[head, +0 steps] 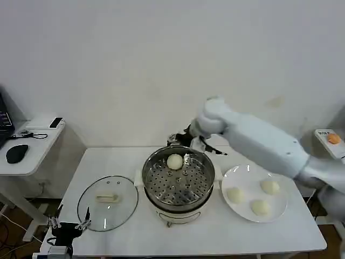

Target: Take steamed baozi put them in steamer then cover it.

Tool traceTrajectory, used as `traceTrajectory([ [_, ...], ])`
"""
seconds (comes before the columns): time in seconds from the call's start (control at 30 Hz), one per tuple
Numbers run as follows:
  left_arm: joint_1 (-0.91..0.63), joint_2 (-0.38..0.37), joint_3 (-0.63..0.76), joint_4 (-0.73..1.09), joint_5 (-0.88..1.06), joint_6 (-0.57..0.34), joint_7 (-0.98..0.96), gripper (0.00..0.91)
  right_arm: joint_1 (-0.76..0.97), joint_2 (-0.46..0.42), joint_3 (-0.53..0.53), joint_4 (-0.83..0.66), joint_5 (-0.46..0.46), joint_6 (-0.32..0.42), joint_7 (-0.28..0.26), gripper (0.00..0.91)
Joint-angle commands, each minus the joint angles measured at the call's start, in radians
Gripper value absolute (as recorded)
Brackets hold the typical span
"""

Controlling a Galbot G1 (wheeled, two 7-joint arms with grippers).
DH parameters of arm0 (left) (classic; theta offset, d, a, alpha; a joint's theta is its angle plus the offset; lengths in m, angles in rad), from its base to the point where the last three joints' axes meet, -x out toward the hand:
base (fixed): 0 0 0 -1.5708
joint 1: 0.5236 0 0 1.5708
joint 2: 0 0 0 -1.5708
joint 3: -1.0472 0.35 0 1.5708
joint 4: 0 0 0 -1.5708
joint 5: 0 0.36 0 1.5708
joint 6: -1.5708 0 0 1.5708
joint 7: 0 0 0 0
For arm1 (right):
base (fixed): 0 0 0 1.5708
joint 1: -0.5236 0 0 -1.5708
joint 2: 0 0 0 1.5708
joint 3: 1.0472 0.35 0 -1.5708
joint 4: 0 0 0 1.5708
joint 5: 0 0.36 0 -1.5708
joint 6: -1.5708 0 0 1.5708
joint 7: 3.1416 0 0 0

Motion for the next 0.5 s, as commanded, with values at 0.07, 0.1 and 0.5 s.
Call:
traceTrajectory([
  [0.07,-0.011,0.01,0.006,-0.009,-0.006,0.002,0.002,0.907,-0.007,-0.365,0.093,0.131,0.326,-0.465,0.065,0.907],
  [0.1,-0.013,0.012,0.009,-0.01,-0.007,0.002,0.003,0.907,-0.008,-0.377,0.098,0.124,0.344,-0.522,0.043,0.907],
  [0.5,0.008,0.04,0.021,-0.041,-0.018,0.014,0.007,0.907,-0.089,-0.455,0.021,0.051,0.462,-0.707,-0.244,0.907],
])
